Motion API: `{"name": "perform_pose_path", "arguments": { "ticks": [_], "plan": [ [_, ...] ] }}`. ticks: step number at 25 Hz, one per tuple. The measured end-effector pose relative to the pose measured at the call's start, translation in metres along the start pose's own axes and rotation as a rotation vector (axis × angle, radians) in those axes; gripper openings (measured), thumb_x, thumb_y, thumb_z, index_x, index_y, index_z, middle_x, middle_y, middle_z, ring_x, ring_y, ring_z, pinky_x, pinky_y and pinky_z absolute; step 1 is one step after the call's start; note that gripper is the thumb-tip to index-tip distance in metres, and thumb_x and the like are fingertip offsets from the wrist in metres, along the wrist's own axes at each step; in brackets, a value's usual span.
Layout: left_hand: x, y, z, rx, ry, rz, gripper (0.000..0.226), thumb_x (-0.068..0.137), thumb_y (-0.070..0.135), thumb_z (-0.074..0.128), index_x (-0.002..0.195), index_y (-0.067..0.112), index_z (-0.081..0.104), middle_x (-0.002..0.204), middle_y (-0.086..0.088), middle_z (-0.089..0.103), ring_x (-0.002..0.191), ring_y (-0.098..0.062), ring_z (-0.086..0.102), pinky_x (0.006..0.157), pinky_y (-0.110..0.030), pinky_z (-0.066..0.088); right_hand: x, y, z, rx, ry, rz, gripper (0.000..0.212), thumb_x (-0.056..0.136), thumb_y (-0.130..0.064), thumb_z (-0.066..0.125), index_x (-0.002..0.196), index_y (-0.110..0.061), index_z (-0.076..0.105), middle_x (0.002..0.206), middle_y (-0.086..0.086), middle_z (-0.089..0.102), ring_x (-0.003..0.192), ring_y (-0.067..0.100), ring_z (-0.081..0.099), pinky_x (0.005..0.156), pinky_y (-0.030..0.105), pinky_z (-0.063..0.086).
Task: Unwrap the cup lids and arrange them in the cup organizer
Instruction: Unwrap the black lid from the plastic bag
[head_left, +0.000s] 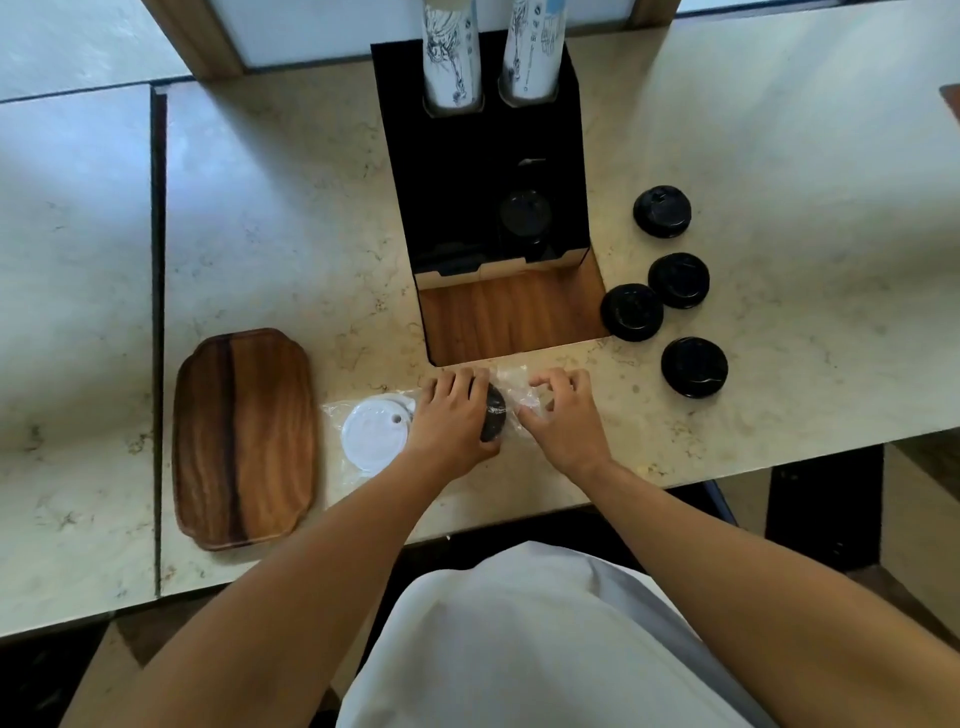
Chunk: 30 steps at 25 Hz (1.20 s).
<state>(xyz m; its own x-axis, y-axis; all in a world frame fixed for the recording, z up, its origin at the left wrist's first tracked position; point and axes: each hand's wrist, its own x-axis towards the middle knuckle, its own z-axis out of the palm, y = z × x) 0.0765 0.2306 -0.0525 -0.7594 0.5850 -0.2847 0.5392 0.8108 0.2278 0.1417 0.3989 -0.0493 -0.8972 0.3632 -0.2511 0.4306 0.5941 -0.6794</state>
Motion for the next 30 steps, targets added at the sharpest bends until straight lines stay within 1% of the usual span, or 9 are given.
{"name": "perform_pose_path", "arguments": {
  "ticks": [4, 8, 10, 12, 17, 22, 26, 28, 30],
  "plan": [
    [-0.006, 0.0, 0.004, -0.017, 0.004, -0.006, 0.093, 0.08, 0.058, 0.069, 0.15, 0.013, 0.029, 0.149, -0.014, 0.041, 0.135, -0.036, 0.039, 0.112, -0.051, 0.034, 0.002, -0.002, -0.001, -0.078, 0.046, -0.069, 0.031, 0.09, -0.023, 0.073, 0.118, -0.02, 0.062, 0.119, 0.003, 0.049, 0.099, 0.016, 0.053, 0.084, 0.021, 0.044],
    [-0.009, 0.0, 0.009, -0.034, -0.009, -0.001, 0.096, 0.086, 0.059, 0.065, 0.155, 0.011, 0.019, 0.162, -0.017, 0.024, 0.152, -0.038, 0.015, 0.122, -0.05, 0.014, 0.002, -0.006, -0.005, -0.145, 0.06, -0.094, 0.029, 0.091, -0.013, 0.069, 0.119, -0.017, 0.061, 0.116, 0.006, 0.057, 0.094, 0.018, 0.057, 0.082, 0.026, 0.052],
    [-0.009, 0.0, 0.01, -0.031, -0.004, -0.005, 0.096, 0.087, 0.059, 0.064, 0.156, 0.011, 0.017, 0.165, -0.018, 0.019, 0.154, -0.036, 0.007, 0.123, -0.048, 0.007, 0.003, -0.008, -0.005, -0.147, 0.034, -0.078, 0.024, 0.093, -0.012, 0.065, 0.117, -0.016, 0.061, 0.112, 0.006, 0.061, 0.09, 0.018, 0.057, 0.077, 0.027, 0.051],
    [-0.009, 0.001, 0.01, -0.025, -0.007, -0.008, 0.097, 0.087, 0.06, 0.064, 0.156, 0.011, 0.016, 0.165, -0.018, 0.019, 0.154, -0.036, 0.006, 0.123, -0.048, 0.006, 0.004, -0.01, -0.004, -0.133, 0.022, -0.036, 0.021, 0.094, -0.016, 0.064, 0.115, -0.015, 0.061, 0.107, 0.004, 0.064, 0.088, 0.016, 0.057, 0.075, 0.027, 0.047],
    [-0.008, 0.002, 0.01, -0.019, -0.022, -0.025, 0.098, 0.087, 0.06, 0.065, 0.156, 0.012, 0.016, 0.165, -0.017, 0.019, 0.154, -0.037, 0.009, 0.122, -0.049, 0.006, 0.008, -0.012, -0.006, -0.188, 0.017, -0.042, 0.034, 0.091, -0.034, 0.075, 0.117, -0.017, 0.06, 0.1, -0.003, 0.059, 0.085, 0.014, 0.057, 0.07, 0.023, 0.041],
    [-0.008, 0.002, 0.01, -0.022, -0.038, -0.028, 0.098, 0.086, 0.06, 0.064, 0.156, 0.012, 0.014, 0.163, -0.017, 0.021, 0.153, -0.038, 0.011, 0.123, -0.051, 0.01, 0.016, -0.012, -0.01, -0.174, 0.096, 0.052, 0.008, 0.095, -0.027, 0.064, 0.095, -0.018, 0.065, 0.083, -0.003, 0.064, 0.074, 0.017, 0.061, 0.06, 0.025, 0.042],
    [-0.008, 0.002, 0.009, -0.037, -0.047, -0.032, 0.097, 0.087, 0.061, 0.062, 0.157, 0.012, 0.015, 0.163, -0.016, 0.022, 0.152, -0.037, 0.012, 0.123, -0.052, 0.013, 0.032, 0.002, -0.024, -0.048, 0.047, 0.235, 0.018, 0.096, -0.021, 0.057, 0.087, -0.012, 0.071, 0.083, 0.002, 0.07, 0.08, 0.023, 0.067, 0.067, 0.034, 0.05],
    [-0.008, 0.002, 0.009, -0.031, -0.049, -0.034, 0.098, 0.086, 0.061, 0.062, 0.157, 0.012, 0.015, 0.163, -0.016, 0.022, 0.152, -0.036, 0.014, 0.123, -0.052, 0.015, 0.037, 0.009, -0.03, 0.012, 0.013, 0.295, 0.015, 0.096, -0.018, 0.057, 0.094, -0.012, 0.071, 0.087, 0.003, 0.071, 0.084, 0.022, 0.068, 0.075, 0.038, 0.057],
    [-0.008, 0.001, 0.009, -0.029, -0.048, -0.037, 0.099, 0.086, 0.062, 0.062, 0.157, 0.012, 0.015, 0.163, -0.015, 0.023, 0.151, -0.036, 0.016, 0.123, -0.051, 0.017, 0.039, 0.013, -0.034, 0.045, 0.006, 0.304, 0.012, 0.098, -0.016, 0.058, 0.105, -0.014, 0.067, 0.088, -0.002, 0.069, 0.084, 0.017, 0.065, 0.082, 0.039, 0.059]
  ]
}}
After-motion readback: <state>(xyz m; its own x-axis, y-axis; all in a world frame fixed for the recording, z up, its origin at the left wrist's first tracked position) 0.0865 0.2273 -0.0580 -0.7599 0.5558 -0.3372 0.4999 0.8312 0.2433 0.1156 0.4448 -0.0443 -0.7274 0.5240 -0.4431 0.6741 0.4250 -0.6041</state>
